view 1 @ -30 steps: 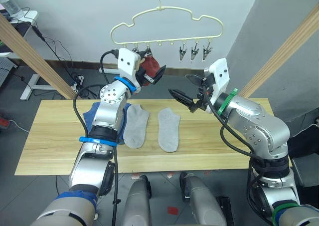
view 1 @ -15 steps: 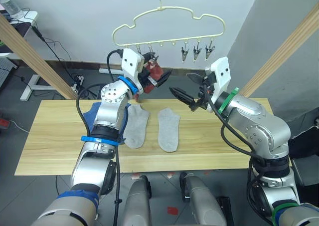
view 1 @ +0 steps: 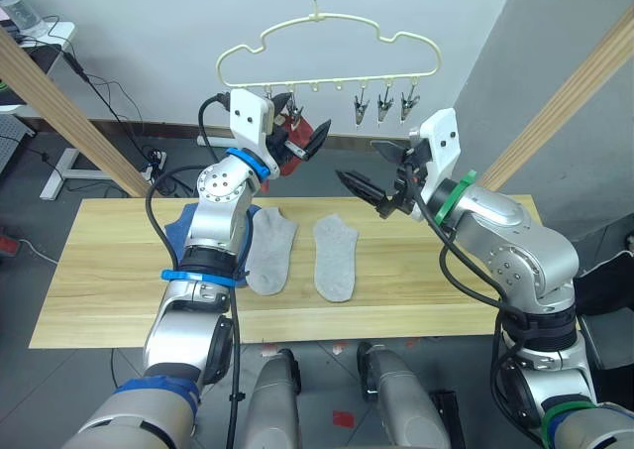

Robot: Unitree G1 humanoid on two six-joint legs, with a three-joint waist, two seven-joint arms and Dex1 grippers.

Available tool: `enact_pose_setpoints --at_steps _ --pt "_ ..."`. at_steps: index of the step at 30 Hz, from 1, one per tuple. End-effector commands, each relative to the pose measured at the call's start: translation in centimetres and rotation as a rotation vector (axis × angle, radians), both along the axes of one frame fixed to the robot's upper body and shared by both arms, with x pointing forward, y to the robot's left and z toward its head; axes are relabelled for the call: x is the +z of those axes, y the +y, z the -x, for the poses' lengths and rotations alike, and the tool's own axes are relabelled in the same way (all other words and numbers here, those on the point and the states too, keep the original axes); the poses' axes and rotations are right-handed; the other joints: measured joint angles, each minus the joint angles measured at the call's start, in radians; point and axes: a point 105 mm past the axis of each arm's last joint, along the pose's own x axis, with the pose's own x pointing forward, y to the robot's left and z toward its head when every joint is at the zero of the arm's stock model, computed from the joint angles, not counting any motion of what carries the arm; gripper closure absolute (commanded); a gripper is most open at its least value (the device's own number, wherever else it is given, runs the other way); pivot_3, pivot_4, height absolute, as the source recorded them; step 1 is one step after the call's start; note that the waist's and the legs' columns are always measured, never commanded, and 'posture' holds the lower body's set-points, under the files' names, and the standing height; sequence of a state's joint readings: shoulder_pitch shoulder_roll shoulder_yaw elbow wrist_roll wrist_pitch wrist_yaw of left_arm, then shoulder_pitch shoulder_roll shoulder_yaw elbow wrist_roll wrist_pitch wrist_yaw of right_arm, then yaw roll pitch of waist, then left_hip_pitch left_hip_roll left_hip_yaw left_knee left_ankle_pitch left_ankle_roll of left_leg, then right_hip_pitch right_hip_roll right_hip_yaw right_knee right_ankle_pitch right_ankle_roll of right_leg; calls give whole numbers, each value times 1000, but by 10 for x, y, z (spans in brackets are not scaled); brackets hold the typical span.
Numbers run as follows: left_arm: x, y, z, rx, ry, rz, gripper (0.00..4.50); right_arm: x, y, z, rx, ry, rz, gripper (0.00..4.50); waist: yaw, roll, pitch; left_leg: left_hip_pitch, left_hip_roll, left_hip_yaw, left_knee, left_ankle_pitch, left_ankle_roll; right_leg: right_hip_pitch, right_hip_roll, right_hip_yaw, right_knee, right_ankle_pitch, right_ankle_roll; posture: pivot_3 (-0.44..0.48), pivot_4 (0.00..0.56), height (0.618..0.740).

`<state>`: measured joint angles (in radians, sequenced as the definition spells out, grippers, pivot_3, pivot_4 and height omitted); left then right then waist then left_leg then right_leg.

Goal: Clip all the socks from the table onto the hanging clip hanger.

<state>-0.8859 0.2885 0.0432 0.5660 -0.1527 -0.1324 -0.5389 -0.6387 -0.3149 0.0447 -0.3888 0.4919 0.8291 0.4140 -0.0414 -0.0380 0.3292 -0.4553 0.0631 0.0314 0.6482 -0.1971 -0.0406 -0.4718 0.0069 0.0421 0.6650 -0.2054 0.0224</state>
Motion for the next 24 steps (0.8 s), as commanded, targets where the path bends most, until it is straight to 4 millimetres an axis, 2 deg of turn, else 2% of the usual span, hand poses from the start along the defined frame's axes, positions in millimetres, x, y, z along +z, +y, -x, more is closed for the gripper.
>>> enact_pose_setpoints --at_steps 1,6,10,18,24 --pt "13 -2 2 -4 -46 14 402 17 3 10 30 -83 -3 0 0 0 0 0 0 0 0 0 0 0 0 0 0 0 0 -98 303 740" --pt "15 1 -1 17 -56 9 1820 17 5 12 41 -87 2 0 0 0 0 0 0 0 0 0 0 0 0 0 0 0 -1 -96 299 740" --pt "15 1 -1 21 -59 6 1820 19 6 13 50 -95 1 0 0 0 0 0 0 0 0 0 0 0 0 0 0 0 -1 -95 299 740" --pt "15 1 -1 29 -63 6 1820 41 9 21 66 -237 -60 0 0 0 0 0 0 0 0 0 0 0 0 0 0 0 -1 -93 293 740" --pt "17 1 -1 34 -73 4 1820 42 8 19 58 -247 -59 0 0 0 0 0 0 0 1 0 0 0 0 0 1 1 -1 -97 295 740"
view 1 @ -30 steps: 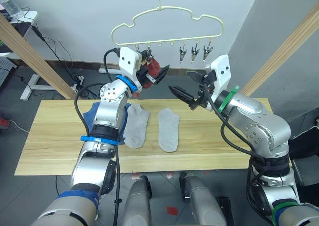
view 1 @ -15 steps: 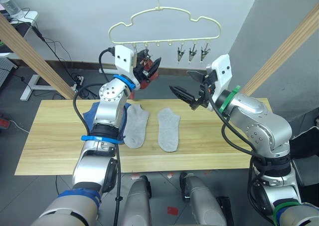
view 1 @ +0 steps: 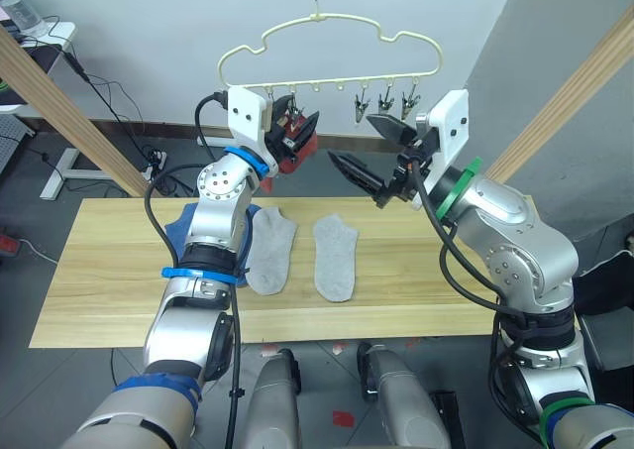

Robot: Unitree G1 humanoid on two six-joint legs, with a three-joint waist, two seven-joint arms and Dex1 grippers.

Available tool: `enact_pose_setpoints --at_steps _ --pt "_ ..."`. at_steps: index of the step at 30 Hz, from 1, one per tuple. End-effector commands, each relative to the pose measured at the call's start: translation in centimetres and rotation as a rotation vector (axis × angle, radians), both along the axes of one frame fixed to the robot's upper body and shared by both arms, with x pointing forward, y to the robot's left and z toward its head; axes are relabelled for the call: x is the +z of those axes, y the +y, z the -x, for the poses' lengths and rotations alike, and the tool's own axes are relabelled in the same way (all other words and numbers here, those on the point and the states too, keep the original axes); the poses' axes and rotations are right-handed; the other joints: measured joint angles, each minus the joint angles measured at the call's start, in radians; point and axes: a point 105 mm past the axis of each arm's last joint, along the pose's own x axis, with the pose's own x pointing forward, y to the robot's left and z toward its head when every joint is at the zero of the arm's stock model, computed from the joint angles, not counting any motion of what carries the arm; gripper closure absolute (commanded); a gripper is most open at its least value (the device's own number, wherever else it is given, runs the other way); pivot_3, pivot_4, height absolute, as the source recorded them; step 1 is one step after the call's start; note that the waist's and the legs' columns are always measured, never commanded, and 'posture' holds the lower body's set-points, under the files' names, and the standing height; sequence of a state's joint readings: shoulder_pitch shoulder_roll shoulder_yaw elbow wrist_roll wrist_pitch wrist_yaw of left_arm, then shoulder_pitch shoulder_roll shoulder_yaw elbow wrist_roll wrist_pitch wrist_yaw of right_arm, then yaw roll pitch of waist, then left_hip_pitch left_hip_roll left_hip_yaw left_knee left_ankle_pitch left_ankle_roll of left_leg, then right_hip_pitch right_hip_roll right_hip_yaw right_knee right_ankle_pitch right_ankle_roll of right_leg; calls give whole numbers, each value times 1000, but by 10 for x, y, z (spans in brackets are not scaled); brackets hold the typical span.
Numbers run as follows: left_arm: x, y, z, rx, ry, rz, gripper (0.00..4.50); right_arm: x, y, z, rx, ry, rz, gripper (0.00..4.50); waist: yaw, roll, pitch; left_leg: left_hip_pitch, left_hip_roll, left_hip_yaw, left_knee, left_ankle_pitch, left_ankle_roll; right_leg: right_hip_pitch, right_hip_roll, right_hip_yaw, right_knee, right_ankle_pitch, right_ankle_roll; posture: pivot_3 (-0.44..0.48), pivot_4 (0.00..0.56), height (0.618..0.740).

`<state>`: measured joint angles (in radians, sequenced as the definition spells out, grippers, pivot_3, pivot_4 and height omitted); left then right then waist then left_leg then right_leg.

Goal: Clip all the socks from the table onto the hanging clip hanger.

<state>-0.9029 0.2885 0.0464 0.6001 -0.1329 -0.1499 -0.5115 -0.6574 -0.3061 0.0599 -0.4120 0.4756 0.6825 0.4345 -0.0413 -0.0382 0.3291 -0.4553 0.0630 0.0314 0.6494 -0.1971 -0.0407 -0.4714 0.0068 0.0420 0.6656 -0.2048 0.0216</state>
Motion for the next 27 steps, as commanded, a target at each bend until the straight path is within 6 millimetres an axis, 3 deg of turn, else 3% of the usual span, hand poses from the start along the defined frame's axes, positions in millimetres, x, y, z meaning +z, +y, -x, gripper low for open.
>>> enact_pose_setpoints --at_steps 1,5,8,13,18,21,24,27 --pt "17 -2 3 1 -69 6 1820 14 0 9 11 -74 -11 0 0 0 0 0 0 0 0 0 0 0 0 0 0 0 0 -97 295 740" --pt "18 -1 2 2 -72 17 1820 13 0 7 3 -70 -12 0 0 0 0 0 0 0 0 0 0 0 0 0 1 0 0 -97 298 740" --pt "19 0 3 -1 -74 25 2412 12 -1 6 0 -64 -9 0 0 0 0 0 0 0 1 0 0 0 0 0 1 0 0 -96 300 740" --pt "19 0 2 1 -72 26 3849 12 -1 6 -2 -59 -13 0 0 0 0 0 0 0 1 0 0 0 0 0 1 0 0 -96 302 740" --pt "19 0 2 -1 -62 28 4497 6 -1 5 -6 -39 -6 0 0 0 0 0 0 0 2 0 0 0 0 0 2 0 0 -96 303 740" --pt "16 0 3 -21 -19 41 4497 -24 -5 -4 -30 44 85 0 0 0 0 0 0 0 3 0 0 0 0 0 3 0 0 -96 303 740" --pt "13 3 4 -80 126 94 4497 -87 -8 -24 -51 218 284 0 -2 0 0 0 0 -1 11 0 0 1 0 0 8 -1 1 -84 305 740" --pt "12 7 7 -110 236 121 4497 -113 -4 -33 -25 275 361 0 -11 0 0 3 0 -1 13 0 0 3 0 1 12 -3 4 -80 307 740"
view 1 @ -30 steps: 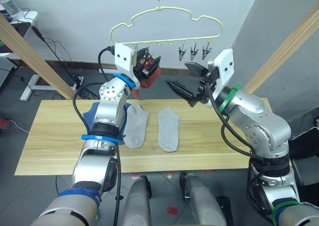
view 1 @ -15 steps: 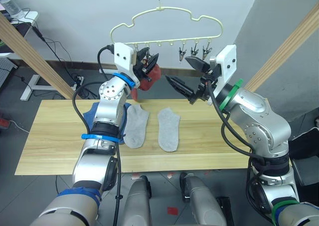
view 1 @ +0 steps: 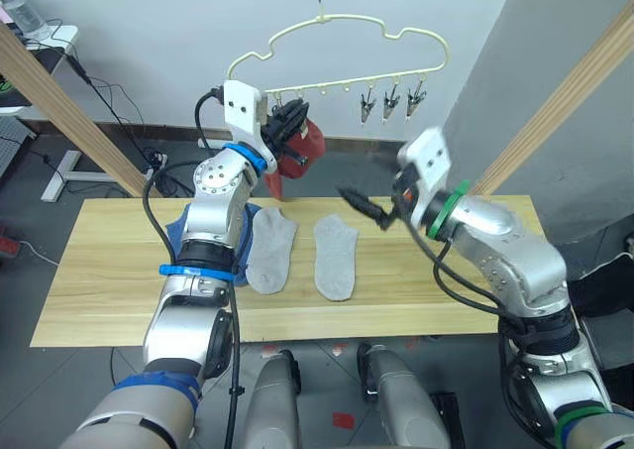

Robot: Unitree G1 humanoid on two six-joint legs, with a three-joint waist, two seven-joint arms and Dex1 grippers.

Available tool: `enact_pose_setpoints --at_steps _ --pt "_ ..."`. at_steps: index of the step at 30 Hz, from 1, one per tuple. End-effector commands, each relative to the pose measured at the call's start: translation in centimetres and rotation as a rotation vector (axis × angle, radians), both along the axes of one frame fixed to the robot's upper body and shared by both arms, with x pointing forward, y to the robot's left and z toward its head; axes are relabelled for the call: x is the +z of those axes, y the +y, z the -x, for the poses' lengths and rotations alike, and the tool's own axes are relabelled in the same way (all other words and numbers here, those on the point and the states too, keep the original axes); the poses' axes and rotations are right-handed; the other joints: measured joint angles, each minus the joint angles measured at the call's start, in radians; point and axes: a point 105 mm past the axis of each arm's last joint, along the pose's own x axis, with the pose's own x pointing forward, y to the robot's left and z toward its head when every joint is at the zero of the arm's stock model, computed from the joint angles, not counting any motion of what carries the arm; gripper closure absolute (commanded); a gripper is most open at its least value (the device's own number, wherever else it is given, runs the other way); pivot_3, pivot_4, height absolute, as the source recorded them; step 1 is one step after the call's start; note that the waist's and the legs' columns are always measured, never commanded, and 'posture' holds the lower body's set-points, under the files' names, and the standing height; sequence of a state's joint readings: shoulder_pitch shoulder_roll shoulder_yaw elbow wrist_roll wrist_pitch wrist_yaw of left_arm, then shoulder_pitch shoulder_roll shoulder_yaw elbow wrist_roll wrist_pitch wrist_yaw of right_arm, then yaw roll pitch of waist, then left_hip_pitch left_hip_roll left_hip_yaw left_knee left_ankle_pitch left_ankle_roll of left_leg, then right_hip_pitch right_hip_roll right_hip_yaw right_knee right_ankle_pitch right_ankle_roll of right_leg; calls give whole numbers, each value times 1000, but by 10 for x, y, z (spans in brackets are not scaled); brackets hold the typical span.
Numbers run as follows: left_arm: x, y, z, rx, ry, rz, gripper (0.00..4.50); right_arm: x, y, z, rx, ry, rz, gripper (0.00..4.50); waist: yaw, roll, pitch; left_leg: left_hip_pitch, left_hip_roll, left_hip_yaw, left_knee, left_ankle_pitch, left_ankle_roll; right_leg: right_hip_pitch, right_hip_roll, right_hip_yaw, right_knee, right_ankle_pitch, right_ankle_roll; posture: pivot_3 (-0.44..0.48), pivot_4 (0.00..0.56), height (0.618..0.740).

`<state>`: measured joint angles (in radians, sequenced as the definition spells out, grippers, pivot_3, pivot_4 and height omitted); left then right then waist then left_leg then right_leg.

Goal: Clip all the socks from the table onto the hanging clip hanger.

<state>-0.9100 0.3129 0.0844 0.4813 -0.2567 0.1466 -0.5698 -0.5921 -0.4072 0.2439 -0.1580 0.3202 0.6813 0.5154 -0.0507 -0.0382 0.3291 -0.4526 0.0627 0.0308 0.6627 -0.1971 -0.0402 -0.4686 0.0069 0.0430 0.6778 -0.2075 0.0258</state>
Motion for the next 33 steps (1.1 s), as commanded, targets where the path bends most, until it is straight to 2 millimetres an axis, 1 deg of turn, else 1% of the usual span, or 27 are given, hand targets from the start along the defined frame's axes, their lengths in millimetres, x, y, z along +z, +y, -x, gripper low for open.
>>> enact_pose_setpoints --at_steps 1,2,4,6,7,8,9,13,17,20,23,26,27,30,33 --pt "5 5 7 -55 126 28 4497 -15 13 -9 58 9 44 0 -6 0 0 1 0 0 1 0 1 0 0 0 1 0 0 -71 309 740" --pt "4 8 8 -65 171 32 4497 -20 17 -14 65 12 51 0 -9 0 0 1 0 -1 1 1 1 1 1 0 2 0 0 -58 308 740" --pt "1 12 15 -121 263 9 4497 -41 29 -23 80 71 89 0 -21 0 0 3 1 -2 0 2 2 1 2 0 3 2 -1 -58 308 740" --pt "0 17 22 -172 354 41 4497 -66 39 -31 100 94 169 0 -28 0 0 7 2 -3 0 2 2 4 4 0 3 3 -2 -44 310 740" --pt "1 18 24 -179 374 47 4497 -72 42 -34 99 107 180 0 -31 0 0 10 2 -4 -1 2 2 7 5 0 3 3 -2 -44 310 740" --pt "1 20 25 -176 379 49 4497 -76 45 -37 106 98 200 0 -31 0 0 15 2 -4 -3 2 2 12 5 0 1 2 -2 -34 307 740" --pt "-1 21 26 -170 381 36 4497 -79 48 -40 100 98 204 0 -31 0 0 17 2 -4 -4 2 2 13 5 0 1 2 -3 -34 307 740" --pt "-4 17 35 -187 394 34 4497 -90 63 -46 102 109 193 0 -29 0 0 16 2 -2 -4 2 2 13 4 1 1 2 -3 -23 304 740" --pt "-5 13 39 -193 399 33 4497 -116 64 -46 97 138 297 0 -25 0 0 16 2 -1 -4 2 2 13 3 1 1 2 -3 -2 305 740" --pt "-5 16 41 -181 402 34 4497 -125 63 -43 128 141 357 0 -20 0 0 16 2 -2 -4 2 2 13 3 1 1 2 -3 8 301 740" --pt "-6 19 43 -178 409 33 4500 -128 61 -41 139 157 357 608 -14 0 0 17 2 -1 -4 2 2 14 3 1 1 2 -3 11 302 740" --pt "-8 20 45 -178 423 45 4500 -131 56 -39 158 136 382 1590 -13 0 0 18 2 -1 -4 2 2 14 3 1 1 2 -3 14 296 740" --pt "-8 20 45 -179 429 54 4500 -133 54 -38 168 129 389 1978 -13 0 0 18 2 -1 -4 2 2 14 3 1 1 2 -3 14 293 740" --pt "-5 20 45 -185 464 118 4500 -133 49 -35 192 91 395 3014 -7 0 0 18 2 -1 -4 2 2 14 3 1 1 2 -3 12 291 740" --pt "-7 17 48 -218 528 168 4500 -124 43 -33 204 42 362 4121 -5 0 0 18 2 -1 -4 2 2 14 3 1 1 2 -3 10 289 740"
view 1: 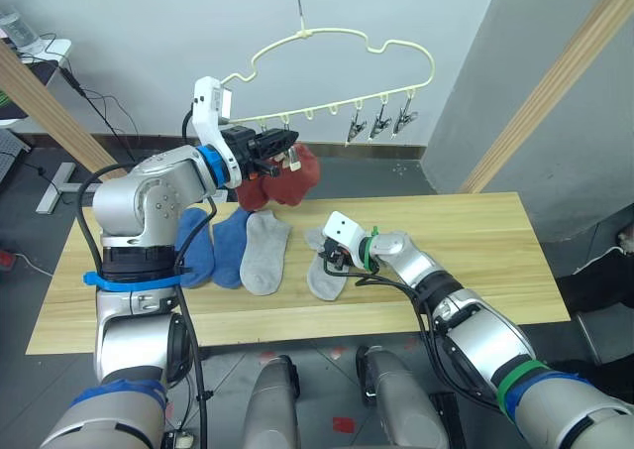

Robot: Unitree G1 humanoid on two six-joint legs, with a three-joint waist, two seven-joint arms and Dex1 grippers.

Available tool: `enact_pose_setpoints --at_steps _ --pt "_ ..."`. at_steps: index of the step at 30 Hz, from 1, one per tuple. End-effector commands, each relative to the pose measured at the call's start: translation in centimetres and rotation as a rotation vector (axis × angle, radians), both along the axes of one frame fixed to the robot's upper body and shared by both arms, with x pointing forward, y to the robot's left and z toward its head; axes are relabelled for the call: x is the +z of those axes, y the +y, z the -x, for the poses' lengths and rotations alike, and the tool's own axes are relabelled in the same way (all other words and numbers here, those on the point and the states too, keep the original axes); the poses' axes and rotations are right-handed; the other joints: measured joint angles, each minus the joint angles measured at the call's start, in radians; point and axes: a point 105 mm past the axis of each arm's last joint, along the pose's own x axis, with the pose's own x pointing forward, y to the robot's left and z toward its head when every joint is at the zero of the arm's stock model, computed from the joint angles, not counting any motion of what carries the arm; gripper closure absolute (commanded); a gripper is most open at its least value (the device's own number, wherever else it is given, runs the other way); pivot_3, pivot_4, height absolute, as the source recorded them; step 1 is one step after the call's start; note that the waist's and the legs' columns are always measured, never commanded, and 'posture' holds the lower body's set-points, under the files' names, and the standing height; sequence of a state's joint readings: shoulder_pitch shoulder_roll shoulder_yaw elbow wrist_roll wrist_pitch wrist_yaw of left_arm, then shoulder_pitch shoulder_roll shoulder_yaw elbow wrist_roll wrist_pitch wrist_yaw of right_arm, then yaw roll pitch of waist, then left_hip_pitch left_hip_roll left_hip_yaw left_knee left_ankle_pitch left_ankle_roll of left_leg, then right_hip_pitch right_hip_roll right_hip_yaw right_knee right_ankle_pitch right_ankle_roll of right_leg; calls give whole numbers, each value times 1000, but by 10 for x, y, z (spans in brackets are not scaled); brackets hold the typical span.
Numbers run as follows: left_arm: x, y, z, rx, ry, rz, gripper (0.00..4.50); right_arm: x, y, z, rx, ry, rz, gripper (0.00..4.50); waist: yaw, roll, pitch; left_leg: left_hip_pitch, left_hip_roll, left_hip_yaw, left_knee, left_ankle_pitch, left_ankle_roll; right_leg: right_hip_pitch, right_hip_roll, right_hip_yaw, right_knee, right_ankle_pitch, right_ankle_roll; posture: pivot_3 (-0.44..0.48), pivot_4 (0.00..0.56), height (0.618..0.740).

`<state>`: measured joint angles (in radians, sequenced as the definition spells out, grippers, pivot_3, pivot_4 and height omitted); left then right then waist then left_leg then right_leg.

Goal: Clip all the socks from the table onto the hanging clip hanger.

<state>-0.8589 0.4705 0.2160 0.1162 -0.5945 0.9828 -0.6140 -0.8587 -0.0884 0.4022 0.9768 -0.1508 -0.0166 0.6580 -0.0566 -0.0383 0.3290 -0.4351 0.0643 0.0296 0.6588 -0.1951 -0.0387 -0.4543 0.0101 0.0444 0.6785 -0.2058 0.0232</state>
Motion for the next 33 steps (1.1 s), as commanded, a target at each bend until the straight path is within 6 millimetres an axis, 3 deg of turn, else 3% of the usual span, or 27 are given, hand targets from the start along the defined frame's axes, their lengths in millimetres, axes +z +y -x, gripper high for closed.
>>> enact_pose_setpoints --at_steps 1,7,11,15,22,33 --pt "-7 -3 5 -27 93 36 4500 6 -12 5 16 -33 -28 4469 2 0 0 0 0 0 0 0 0 0 0 0 0 0 0 10 289 740" --pt "-7 3 1 -7 263 188 4500 70 -19 27 63 -136 -286 4489 3 0 0 -1 0 0 0 0 0 0 0 0 0 0 0 -1 293 740" --pt "-2 6 -2 0 351 313 4500 115 -24 50 75 -264 -339 4489 -1 0 0 0 0 -2 0 0 -1 0 1 -1 0 0 0 -10 295 740" --pt "0 6 -4 16 373 337 4500 141 -25 56 26 -350 -353 4489 -3 0 0 0 0 -2 0 0 -1 -1 1 0 0 0 1 -19 298 740" --pt "3 1 -6 7 387 374 4500 150 -21 59 -2 -360 -356 4489 0 0 0 0 0 0 0 0 -2 -1 0 0 -1 0 1 -35 301 740" --pt "0 -5 -7 -5 387 357 4500 151 -2 48 6 -387 -337 4489 -2 0 0 0 0 0 -6 0 -3 -2 0 0 -5 0 1 -44 309 740"
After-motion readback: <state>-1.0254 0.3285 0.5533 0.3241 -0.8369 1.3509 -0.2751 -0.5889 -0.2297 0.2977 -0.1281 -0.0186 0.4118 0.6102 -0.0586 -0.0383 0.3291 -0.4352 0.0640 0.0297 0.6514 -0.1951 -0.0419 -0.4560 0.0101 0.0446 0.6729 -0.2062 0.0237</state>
